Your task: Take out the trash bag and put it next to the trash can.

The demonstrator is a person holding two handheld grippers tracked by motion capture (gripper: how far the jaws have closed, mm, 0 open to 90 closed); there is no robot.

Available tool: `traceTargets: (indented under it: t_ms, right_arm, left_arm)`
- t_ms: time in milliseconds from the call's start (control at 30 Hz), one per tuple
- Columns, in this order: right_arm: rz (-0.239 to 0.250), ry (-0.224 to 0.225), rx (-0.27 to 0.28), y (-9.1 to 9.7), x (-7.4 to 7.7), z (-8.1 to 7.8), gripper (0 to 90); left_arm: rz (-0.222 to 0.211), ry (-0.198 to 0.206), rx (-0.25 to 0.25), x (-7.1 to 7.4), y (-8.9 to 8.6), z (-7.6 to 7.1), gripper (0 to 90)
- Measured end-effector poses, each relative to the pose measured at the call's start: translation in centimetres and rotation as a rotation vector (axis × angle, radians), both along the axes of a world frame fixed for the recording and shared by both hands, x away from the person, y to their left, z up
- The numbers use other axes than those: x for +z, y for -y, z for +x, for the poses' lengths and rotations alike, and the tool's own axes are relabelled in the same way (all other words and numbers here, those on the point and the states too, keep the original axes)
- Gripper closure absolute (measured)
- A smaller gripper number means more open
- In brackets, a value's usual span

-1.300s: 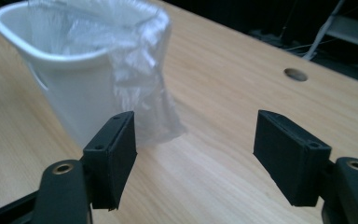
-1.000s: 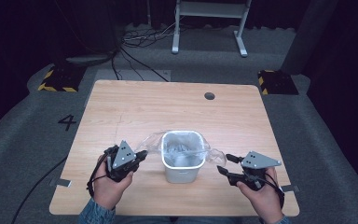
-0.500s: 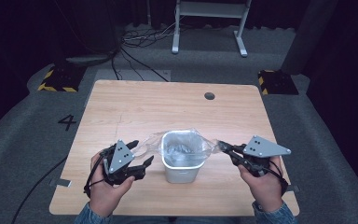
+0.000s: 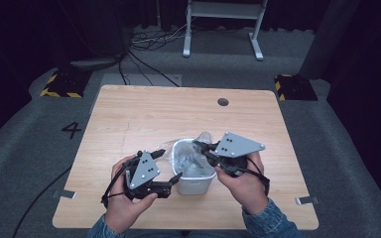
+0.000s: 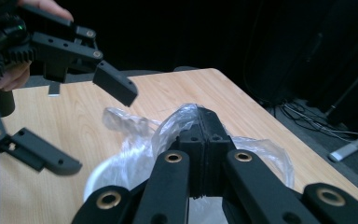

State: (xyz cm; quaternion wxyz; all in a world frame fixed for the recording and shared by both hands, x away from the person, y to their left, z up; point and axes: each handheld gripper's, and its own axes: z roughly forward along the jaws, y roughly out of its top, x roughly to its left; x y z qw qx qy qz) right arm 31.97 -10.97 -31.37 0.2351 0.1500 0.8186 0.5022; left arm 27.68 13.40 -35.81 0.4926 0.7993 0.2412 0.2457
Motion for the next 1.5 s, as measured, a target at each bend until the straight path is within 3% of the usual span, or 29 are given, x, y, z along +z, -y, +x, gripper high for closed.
traceTargets:
  t_ms: [300, 500, 567, 600, 700, 800, 933, 1067, 1167, 1267, 1367, 1500]
  right_arm:
    - [-0.027, -0.021, 0.050, -3.3, -0.7, 0.7, 89.0]
    - [-0.028, -0.011, 0.067, -3.5, -0.5, 0.2, 82.1]
    - [-0.033, -0.001, 0.073, -3.3, -0.4, -0.4, 75.2]
    - [-0.037, 0.005, 0.068, -3.2, -0.4, -0.6, 71.4]
    - [-0.022, 0.060, 0.013, -2.5, 0.0, -1.1, 54.6]
    - [0.001, 0.029, -0.014, -1.5, 0.2, -0.9, 44.7]
    - [0.023, -0.009, -0.042, 0.0, 0.4, -0.7, 38.5]
    - [0.121, -0.063, -0.068, 2.4, 0.6, -0.1, 34.2]
    - [0.136, -0.114, -0.114, 4.1, 0.4, 0.8, 28.3]
    - [0.074, -0.159, -0.094, 4.0, -0.5, 1.1, 24.3]
    - [-0.026, -0.201, -0.045, 2.3, -2.2, 1.4, 19.3]
    - [-0.092, -0.249, -0.027, 0.0, -4.1, 1.7, 19.3]
  left_arm:
    - [-0.076, -0.020, -0.045, 0.8, 1.8, 0.9, 26.0]
    - [-0.090, -0.036, -0.032, 0.7, 2.7, 2.1, 35.5]
    - [-0.075, -0.034, -0.024, 0.7, 2.8, 2.2, 53.0]
    - [-0.070, -0.052, -0.037, 0.7, 2.8, 2.2, 60.1]
    - [-0.081, -0.044, -0.034, 0.5, 2.7, 2.2, 84.2]
    - [-0.093, -0.041, -0.034, 0.6, 2.6, 2.2, 88.0]
    - [-0.103, -0.031, -0.023, 0.7, 2.5, 2.2, 88.6]
    - [-0.127, -0.018, 0.007, 0.6, 2.5, 2.3, 88.6]
    - [-0.142, -0.007, 0.017, 0.7, 2.5, 2.2, 88.6]
    - [-0.154, -0.007, 0.015, 0.8, 2.6, 2.2, 88.6]
    - [-0.156, 0.010, 0.008, 1.1, 2.9, 2.1, 88.5]
    - [-0.160, 0.039, 0.005, 1.7, 2.8, 1.7, 88.5]
